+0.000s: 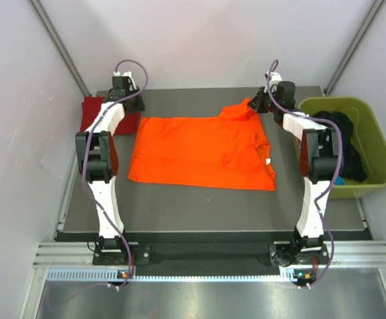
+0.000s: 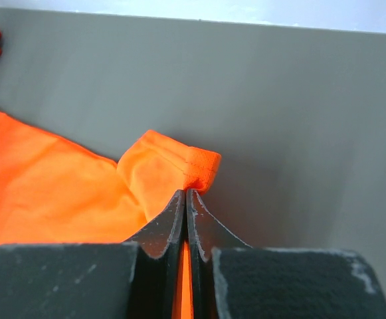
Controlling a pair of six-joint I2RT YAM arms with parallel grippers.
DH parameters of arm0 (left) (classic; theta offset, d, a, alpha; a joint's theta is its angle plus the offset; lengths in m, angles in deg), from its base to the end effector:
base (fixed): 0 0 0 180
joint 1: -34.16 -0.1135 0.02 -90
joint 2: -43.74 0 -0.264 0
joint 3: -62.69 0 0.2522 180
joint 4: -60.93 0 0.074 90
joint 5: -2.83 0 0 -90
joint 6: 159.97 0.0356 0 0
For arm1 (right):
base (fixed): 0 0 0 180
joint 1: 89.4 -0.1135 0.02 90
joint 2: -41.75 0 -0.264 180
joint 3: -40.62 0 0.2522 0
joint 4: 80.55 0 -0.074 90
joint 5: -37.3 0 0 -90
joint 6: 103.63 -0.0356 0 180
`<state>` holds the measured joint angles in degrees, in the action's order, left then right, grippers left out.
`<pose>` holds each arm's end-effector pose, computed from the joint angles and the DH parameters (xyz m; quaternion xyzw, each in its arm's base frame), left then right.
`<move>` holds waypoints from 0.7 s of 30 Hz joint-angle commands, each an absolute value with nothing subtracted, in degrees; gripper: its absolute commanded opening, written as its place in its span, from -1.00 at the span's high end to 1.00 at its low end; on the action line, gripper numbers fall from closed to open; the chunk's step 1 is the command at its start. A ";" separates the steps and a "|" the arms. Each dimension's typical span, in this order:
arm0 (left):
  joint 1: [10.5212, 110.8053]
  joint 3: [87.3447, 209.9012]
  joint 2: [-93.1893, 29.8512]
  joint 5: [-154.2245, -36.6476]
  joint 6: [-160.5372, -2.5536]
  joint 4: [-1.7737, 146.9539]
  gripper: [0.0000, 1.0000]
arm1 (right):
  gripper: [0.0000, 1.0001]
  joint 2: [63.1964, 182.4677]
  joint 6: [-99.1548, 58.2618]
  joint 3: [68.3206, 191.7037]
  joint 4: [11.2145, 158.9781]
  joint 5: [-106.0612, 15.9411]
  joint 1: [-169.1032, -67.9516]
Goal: Fold and stack the t-shirts
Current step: Fold the tshirt
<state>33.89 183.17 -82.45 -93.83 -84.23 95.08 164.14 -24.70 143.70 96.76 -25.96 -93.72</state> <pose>0.5108 -0.0017 0.2314 -0.0899 0.9001 -0.1037 0.4135 0.4949 0.0534 0.2134 -0.0816 0.8128 0.2628 0.5135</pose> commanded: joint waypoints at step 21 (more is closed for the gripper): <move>33.90 198.45 -98.21 -89.02 -76.82 101.67 0.42 | 1.00 164.53 -21.63 146.31 98.52 -23.87 -92.30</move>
<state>33.89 196.52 -96.99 -89.20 -77.82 100.85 164.18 -22.63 143.67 95.52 -25.13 -93.21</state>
